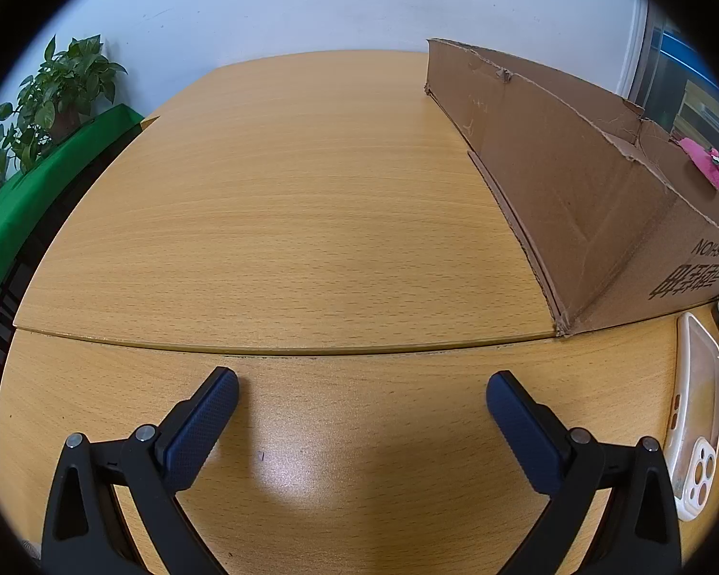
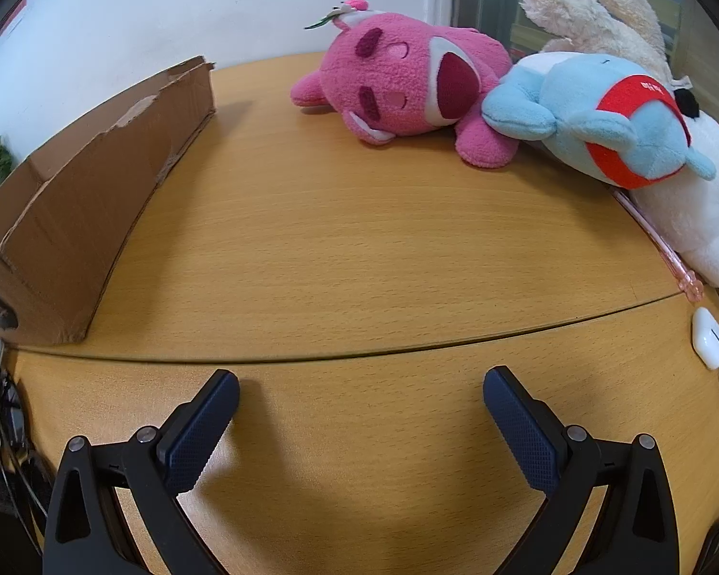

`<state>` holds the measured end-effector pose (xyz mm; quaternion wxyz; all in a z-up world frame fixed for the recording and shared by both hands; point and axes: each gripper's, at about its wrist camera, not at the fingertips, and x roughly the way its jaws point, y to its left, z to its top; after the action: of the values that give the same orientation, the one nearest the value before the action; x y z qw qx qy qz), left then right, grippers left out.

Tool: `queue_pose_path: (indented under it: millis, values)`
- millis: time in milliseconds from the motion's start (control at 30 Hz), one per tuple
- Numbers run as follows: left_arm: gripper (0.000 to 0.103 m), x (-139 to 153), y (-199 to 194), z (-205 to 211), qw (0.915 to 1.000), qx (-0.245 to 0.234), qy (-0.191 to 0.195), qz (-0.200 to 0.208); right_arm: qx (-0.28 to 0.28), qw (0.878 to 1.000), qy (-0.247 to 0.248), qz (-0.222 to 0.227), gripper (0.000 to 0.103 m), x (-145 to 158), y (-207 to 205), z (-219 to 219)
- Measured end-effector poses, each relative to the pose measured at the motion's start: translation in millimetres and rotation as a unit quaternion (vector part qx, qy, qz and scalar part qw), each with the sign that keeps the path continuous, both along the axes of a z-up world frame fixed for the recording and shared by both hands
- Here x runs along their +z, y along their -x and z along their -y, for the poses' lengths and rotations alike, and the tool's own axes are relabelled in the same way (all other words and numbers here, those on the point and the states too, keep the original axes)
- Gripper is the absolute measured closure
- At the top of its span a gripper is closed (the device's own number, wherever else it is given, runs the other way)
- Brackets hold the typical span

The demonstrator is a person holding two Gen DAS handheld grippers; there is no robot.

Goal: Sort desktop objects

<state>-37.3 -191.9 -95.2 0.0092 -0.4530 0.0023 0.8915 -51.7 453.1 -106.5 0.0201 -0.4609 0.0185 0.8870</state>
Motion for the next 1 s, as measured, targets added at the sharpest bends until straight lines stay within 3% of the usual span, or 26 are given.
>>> queue_pose_path:
  millis: [133, 267, 400, 433, 533, 633, 733, 900, 1000]
  values:
    - [0.000, 0, 0, 0, 1.0000, 0.000, 0.000, 0.000, -0.010, 1.000, 0.001, 0.006, 0.000, 0, -1, 2]
    - [0.000, 0, -1, 0, 1.0000, 0.000, 0.000, 0.000, -0.014, 0.998, 0.017, 0.053, 0.000, 10, -24, 20]
    - [0.001, 1, -2, -4, 0.9996, 0.006, 0.000, 0.028, 0.013, 1.000, 0.006, -0.009, 0.000, 47, -80, 54]
    - [0.001, 3, -6, -6, 0.9990, 0.015, -0.005, 0.041, 0.029, 0.999, 0.024, -0.036, 0.000, 67, -102, 66]
    - [0.002, 27, -37, -11, 0.9953, 0.028, -0.092, 0.013, 0.071, 0.991, 0.074, -0.083, 0.000, 104, -136, 94]
    - [0.002, 68, -77, -29, 0.9880, 0.025, -0.148, -0.035, 0.135, 0.981, 0.114, -0.085, 0.000, 126, -160, 142]
    - [0.002, 99, -105, -57, 0.9815, -0.007, -0.179, -0.068, 0.227, 0.964, 0.127, -0.044, 0.000, 116, -171, 217]
    - [0.002, 117, -126, -105, 0.9686, -0.066, -0.233, -0.057, 0.339, 0.928, 0.153, 0.026, 0.000, 83, -183, 318]
    - [0.002, 102, -120, -131, 0.9613, -0.104, -0.254, -0.021, 0.345, 0.934, 0.088, 0.022, 0.000, 72, -186, 350]
